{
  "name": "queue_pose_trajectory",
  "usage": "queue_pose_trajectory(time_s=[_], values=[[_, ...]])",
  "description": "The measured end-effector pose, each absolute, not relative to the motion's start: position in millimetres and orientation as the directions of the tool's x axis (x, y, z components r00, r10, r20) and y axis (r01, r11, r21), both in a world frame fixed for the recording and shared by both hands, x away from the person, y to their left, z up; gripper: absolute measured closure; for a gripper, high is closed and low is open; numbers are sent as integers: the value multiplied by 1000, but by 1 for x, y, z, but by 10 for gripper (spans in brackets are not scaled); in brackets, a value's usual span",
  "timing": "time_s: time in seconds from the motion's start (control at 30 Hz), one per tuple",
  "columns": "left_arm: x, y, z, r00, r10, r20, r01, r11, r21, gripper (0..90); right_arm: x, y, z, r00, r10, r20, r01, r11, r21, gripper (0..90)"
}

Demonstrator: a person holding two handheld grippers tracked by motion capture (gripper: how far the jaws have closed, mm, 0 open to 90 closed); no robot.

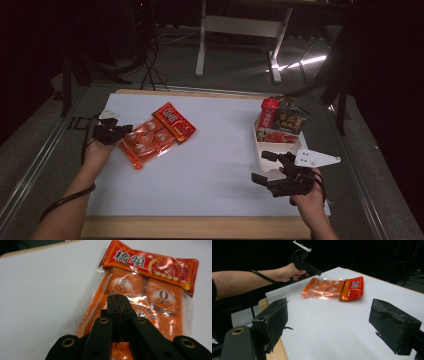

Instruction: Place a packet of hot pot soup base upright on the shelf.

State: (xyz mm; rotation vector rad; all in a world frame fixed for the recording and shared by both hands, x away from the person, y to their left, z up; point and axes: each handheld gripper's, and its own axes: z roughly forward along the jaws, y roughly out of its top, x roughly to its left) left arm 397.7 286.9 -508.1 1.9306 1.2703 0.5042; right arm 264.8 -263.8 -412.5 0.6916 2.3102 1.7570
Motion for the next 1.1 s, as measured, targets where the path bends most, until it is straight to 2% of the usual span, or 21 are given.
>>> queue_pose_trajectory(time_s=[0.47, 0.63, 1.1], values=[[432, 291, -528, 365, 931, -2, 682, -266, 681, 900, 265, -260, -416, -890, 430, 153, 268, 219, 938, 155], [434, 289, -535, 384, 923, 38, 693, -315, 649, 900, 265, -261, -416, -889, 431, 154, 268, 217, 939, 156], [421, 279, -532, 466, 884, -28, 717, -360, 597, 900, 265, -260, -418, -889, 426, 165, 278, 218, 936, 156]])
